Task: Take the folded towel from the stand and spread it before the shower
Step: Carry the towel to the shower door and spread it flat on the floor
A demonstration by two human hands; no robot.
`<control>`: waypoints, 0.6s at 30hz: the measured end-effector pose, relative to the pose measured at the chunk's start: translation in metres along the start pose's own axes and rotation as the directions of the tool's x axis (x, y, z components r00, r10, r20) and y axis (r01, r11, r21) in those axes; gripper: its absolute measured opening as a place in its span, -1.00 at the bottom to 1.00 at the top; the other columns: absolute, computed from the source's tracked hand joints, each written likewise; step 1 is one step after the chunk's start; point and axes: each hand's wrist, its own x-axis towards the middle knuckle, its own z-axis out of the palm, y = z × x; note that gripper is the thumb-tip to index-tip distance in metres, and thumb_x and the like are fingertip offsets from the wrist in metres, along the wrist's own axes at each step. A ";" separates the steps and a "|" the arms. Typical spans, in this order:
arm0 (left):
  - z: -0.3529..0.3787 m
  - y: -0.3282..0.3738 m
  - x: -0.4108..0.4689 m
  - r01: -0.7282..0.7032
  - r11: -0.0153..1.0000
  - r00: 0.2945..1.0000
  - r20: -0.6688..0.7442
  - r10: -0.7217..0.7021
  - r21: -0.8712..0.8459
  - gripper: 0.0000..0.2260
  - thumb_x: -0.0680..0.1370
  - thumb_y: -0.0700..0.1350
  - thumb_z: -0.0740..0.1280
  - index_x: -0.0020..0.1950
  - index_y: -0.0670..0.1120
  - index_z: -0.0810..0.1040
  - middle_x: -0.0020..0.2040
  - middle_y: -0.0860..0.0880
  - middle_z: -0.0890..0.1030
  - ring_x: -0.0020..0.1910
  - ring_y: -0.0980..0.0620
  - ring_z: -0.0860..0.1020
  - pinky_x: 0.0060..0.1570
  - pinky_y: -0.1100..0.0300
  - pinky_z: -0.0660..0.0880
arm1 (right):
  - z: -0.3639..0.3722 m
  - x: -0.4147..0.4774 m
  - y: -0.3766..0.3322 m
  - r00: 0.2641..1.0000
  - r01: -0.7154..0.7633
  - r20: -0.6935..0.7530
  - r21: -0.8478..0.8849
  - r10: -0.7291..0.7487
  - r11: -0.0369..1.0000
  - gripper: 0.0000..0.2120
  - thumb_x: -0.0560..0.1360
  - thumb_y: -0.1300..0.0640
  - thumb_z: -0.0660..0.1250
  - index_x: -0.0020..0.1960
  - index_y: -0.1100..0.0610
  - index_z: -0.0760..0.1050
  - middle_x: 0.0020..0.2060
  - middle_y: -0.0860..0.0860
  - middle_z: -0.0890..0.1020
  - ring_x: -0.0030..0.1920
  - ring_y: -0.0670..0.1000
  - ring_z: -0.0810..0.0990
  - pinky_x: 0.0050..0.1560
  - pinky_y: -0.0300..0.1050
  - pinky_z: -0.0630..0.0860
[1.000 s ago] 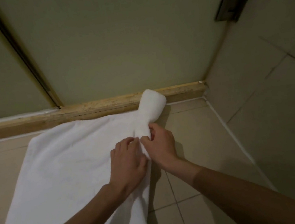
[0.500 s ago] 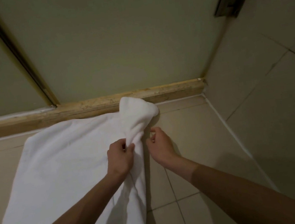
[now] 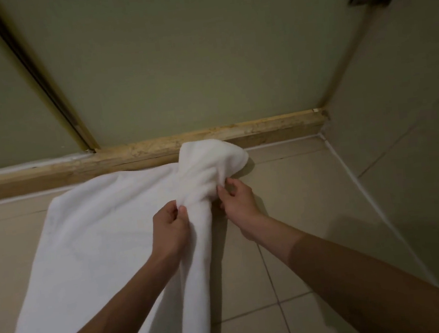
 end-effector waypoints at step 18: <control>0.000 -0.005 0.000 -0.014 1.000 0.999 0.034 0.015 -0.016 -0.76 0.62 -0.22 0.17 -0.13 -0.34 0.50 -0.18 -0.34 0.55 -0.24 -0.06 0.44 -0.19 0.05 0.39 | -0.001 0.020 -0.012 0.993 -0.078 0.094 0.081 0.070 0.994 -0.65 0.47 0.34 0.30 0.25 0.24 0.46 0.10 0.15 0.61 0.03 0.04 0.58 -0.07 -0.23 0.51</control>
